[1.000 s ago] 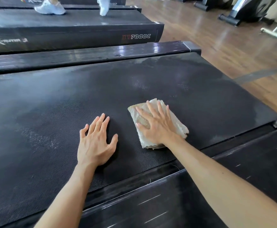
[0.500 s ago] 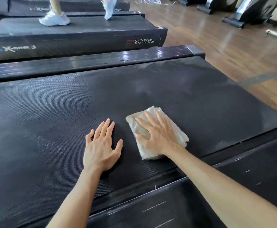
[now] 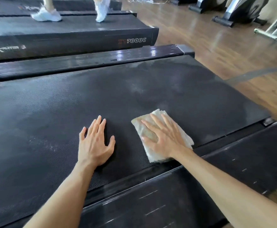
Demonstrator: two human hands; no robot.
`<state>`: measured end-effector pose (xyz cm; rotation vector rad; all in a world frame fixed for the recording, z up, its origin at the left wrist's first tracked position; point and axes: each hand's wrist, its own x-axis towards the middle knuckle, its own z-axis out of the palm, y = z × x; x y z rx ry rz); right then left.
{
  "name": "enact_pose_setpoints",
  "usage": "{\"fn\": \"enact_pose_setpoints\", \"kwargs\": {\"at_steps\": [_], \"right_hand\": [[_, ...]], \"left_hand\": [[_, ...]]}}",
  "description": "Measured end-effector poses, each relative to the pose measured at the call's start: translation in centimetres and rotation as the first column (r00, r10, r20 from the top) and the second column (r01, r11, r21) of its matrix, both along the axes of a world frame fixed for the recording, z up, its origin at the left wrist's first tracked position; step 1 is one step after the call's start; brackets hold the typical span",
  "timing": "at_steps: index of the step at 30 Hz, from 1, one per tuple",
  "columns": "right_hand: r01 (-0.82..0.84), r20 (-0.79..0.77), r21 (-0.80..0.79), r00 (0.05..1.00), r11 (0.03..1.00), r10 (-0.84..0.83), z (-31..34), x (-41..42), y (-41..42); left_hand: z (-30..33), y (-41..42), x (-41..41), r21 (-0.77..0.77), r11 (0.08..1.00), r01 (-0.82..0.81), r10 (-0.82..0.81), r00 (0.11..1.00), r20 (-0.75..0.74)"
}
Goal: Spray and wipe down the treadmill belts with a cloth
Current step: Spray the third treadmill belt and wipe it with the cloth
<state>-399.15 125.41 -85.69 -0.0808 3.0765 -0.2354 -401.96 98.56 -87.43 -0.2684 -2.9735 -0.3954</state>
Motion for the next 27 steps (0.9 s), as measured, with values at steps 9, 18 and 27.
{"fn": "enact_pose_setpoints", "kwargs": {"at_steps": [9, 18, 27], "right_hand": [[0.227, 0.021, 0.076, 0.973, 0.971, -0.229, -0.9, -6.3, 3.1], [0.102, -0.028, 0.004, 0.994, 0.995, -0.102, -0.5, -0.1, 6.0], [-0.011, -0.026, 0.012, 1.000, 1.000, 0.011, -0.8, -3.8, 2.4]], "left_hand": [[-0.4, 6.4, -0.8, -0.016, 0.990, 0.143, -0.142, 0.988, 0.056], [-0.4, 6.3, -1.0, -0.049, 0.989, 0.141, -0.138, 0.989, 0.054], [-0.3, 6.3, -1.1, -0.037, 0.990, 0.138, -0.135, 0.989, 0.061]]}}
